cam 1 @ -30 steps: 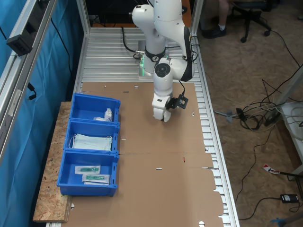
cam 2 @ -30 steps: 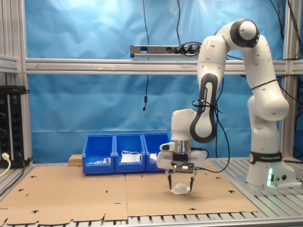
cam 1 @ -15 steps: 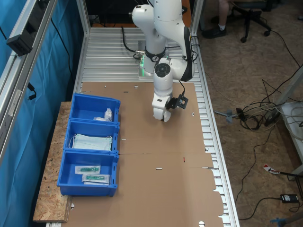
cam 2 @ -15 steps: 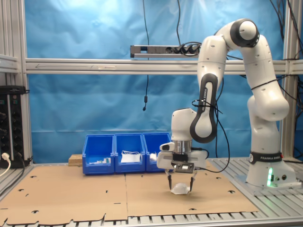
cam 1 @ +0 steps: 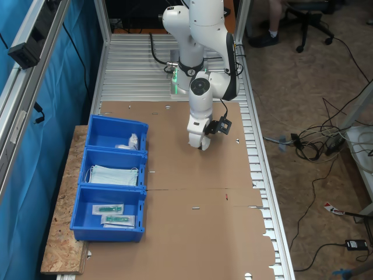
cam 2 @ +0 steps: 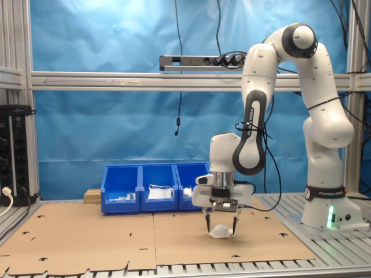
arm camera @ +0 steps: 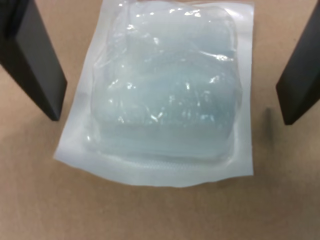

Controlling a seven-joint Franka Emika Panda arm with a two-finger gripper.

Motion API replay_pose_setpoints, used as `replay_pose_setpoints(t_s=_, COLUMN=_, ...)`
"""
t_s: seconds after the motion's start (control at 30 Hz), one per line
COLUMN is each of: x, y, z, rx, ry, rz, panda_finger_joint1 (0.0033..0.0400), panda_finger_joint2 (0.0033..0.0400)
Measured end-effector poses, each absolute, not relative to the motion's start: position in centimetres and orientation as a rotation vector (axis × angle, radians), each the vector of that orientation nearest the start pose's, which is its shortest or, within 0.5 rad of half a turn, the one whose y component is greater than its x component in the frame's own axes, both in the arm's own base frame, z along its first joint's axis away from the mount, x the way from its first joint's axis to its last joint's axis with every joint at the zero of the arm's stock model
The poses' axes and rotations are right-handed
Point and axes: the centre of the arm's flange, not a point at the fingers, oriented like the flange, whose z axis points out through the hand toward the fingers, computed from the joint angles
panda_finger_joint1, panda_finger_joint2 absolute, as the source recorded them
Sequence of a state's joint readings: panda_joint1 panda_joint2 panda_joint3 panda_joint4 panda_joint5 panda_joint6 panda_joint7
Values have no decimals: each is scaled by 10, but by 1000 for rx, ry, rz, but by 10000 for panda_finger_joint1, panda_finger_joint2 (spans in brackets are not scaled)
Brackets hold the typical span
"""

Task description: Pick and place sorting task of medical equipment.

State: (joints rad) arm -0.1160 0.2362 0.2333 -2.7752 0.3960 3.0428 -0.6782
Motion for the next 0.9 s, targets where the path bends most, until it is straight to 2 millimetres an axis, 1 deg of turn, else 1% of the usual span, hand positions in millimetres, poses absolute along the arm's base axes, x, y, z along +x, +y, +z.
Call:
replay_pose_setpoints(t_s=0.37, x=372, y=22, z=147, rx=-2993, ry=-598, rz=-81, panda_finger_joint1=398, panda_finger_joint2=398)
replay_pose_setpoints(t_s=0.4, x=372, y=22, z=147, rx=-2993, ry=-598, rz=-81, panda_finger_joint1=291, panda_finger_joint2=291)
replay_pose_setpoints(t_s=0.53, x=372, y=22, z=147, rx=-2993, ry=-598, rz=-81, panda_finger_joint1=291, panda_finger_joint2=291)
replay_pose_setpoints(t_s=0.57, x=372, y=22, z=147, rx=-2993, ry=-598, rz=-81, panda_finger_joint1=196, panda_finger_joint2=196)
replay_pose_setpoints(t_s=0.77, x=373, y=21, z=148, rx=-2996, ry=-598, rz=-90, panda_finger_joint1=196, panda_finger_joint2=196)
replay_pose_setpoints(t_s=0.8, x=373, y=21, z=148, rx=-2997, ry=-598, rz=-93, panda_finger_joint1=96, panda_finger_joint2=96)
replay_pose_setpoints(t_s=0.9, x=374, y=21, z=149, rx=-2999, ry=-599, rz=-101, panda_finger_joint1=96, panda_finger_joint2=96)
